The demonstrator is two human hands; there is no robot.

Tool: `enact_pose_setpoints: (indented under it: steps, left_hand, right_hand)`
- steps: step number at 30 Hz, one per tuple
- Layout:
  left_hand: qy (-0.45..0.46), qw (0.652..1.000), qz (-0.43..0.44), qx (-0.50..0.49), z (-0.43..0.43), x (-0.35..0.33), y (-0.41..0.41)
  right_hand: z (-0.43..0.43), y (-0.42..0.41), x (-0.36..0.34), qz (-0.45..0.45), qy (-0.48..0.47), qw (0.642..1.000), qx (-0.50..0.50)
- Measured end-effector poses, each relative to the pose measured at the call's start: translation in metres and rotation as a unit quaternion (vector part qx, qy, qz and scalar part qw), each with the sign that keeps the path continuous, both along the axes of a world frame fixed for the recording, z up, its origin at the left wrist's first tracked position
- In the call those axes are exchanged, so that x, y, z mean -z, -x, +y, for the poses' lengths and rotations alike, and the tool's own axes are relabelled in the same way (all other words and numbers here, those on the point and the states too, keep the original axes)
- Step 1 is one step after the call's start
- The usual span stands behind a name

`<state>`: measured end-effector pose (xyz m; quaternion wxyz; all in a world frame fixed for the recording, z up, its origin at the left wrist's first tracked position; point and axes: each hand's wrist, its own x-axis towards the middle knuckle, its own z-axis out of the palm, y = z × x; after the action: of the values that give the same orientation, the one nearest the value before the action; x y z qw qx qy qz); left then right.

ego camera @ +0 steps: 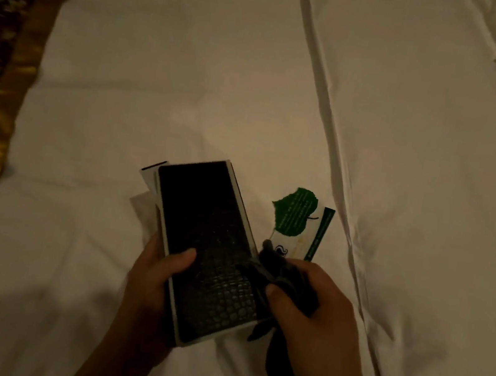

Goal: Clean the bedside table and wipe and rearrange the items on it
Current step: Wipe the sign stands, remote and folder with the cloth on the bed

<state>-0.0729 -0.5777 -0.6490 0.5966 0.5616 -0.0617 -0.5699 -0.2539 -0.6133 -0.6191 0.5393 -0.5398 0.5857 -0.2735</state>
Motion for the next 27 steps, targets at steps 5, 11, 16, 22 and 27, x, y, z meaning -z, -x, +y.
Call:
enact_pose_setpoints:
  steps: [5, 11, 16, 22, 27]
  left_hand:
    - [0.01, 0.998, -0.012, -0.06, -0.009, 0.001, 0.013]
    - [-0.004, 0.992, -0.02, -0.122, -0.022, -0.004, 0.019]
    - [-0.003, 0.995, 0.043, -0.086, -0.021, -0.007, 0.019]
    - [-0.035, 0.986, 0.164, 0.026, -0.008, -0.006, 0.002]
    - [0.036, 0.984, 0.161, 0.072, -0.02, -0.005, 0.017]
  right_hand:
    - [0.018, -0.011, -0.001, 0.176, 0.277, 0.941, -0.084]
    - [0.039, -0.012, 0.013, 0.132, 0.323, 0.924, -0.157]
    - [0.009, -0.007, 0.018, -0.056, 0.045, 0.983, 0.166]
    - [-0.014, 0.021, 0.012, -0.295, -0.171, 0.912, 0.226]
    - [-0.013, 0.017, -0.004, -0.244, -0.127, 0.958, 0.08]
